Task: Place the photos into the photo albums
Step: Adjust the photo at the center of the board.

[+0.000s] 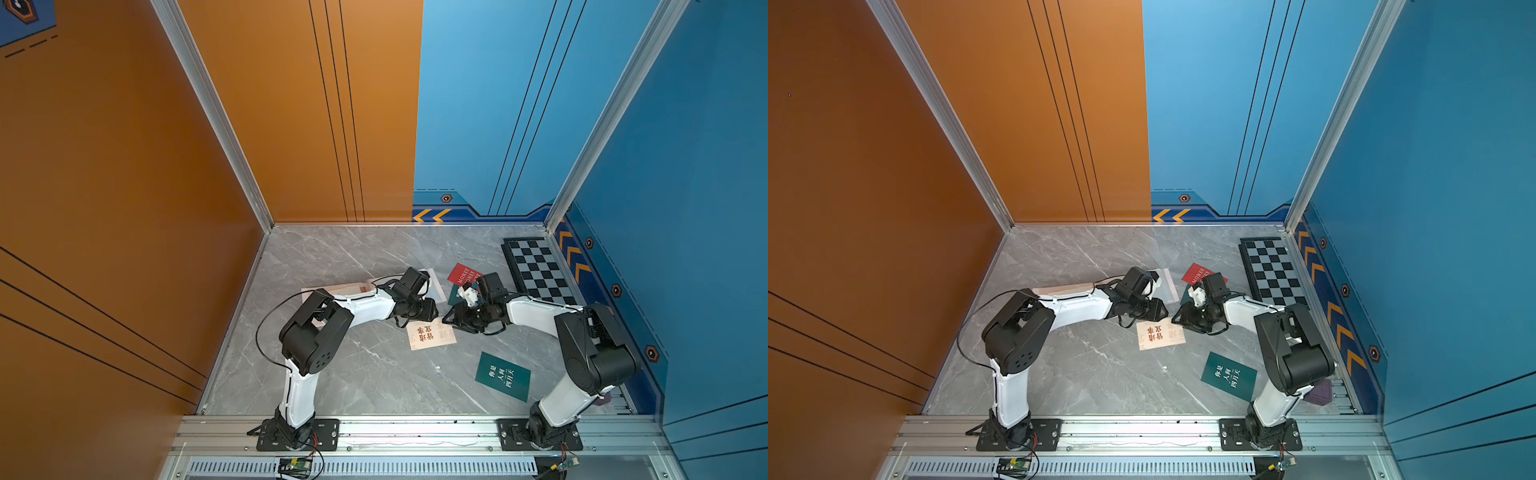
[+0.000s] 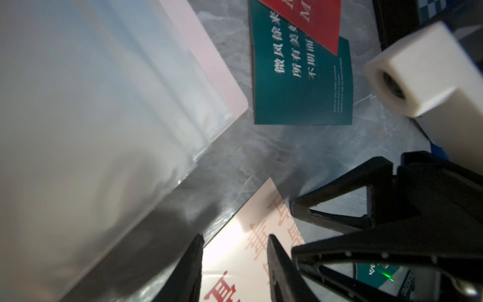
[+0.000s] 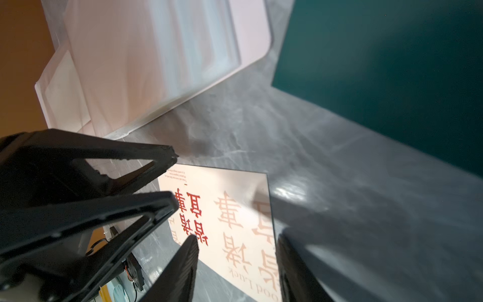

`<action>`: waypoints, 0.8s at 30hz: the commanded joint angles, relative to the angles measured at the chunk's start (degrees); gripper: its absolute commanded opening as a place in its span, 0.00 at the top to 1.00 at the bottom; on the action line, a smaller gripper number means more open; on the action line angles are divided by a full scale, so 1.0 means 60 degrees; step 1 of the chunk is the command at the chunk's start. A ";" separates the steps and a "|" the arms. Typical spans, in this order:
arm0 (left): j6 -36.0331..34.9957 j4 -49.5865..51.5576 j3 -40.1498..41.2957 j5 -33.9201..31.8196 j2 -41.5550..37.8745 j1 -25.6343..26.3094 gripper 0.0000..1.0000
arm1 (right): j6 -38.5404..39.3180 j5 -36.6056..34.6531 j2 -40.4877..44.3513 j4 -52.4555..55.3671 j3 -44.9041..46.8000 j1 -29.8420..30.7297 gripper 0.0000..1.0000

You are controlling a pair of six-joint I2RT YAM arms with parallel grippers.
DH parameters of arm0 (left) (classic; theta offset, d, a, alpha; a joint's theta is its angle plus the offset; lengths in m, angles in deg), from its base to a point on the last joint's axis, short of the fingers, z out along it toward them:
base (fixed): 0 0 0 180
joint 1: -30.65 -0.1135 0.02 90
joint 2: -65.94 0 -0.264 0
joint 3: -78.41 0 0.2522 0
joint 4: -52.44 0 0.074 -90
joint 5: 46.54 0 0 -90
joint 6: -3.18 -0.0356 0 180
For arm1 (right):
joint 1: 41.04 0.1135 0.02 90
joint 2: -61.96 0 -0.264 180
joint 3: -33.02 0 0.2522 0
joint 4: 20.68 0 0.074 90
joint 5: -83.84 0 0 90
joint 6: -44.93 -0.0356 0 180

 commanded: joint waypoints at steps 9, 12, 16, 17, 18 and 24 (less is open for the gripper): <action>-0.0704 0.1114 0.0821 0.0147 -0.0750 -0.0527 0.58 | -0.1429 -0.0363 0.2210 0.1371 0.0844 0.0526 0.48; -0.0740 0.1125 0.0911 0.0218 -0.0690 -0.0515 0.58 | -0.2922 -0.0520 0.2763 0.0575 0.1605 0.1223 0.48; -0.0681 0.1126 0.1230 0.0227 -0.0740 -0.0499 0.58 | -0.5088 -0.0825 0.3139 -0.1613 0.2804 0.1757 0.49; -0.0656 0.1128 0.1332 0.0214 -0.0761 -0.0468 0.58 | -0.5445 -0.0883 0.3056 -0.2183 0.3050 0.1811 0.49; -0.0615 0.1125 0.1438 0.0196 -0.0790 -0.0441 0.58 | -0.5619 -0.0994 0.2910 -0.2552 0.3197 0.1805 0.49; -0.0308 0.1125 0.2287 0.0163 -0.1159 0.0057 0.58 | -0.6029 -0.1241 0.1446 -0.4400 0.3496 0.1399 0.50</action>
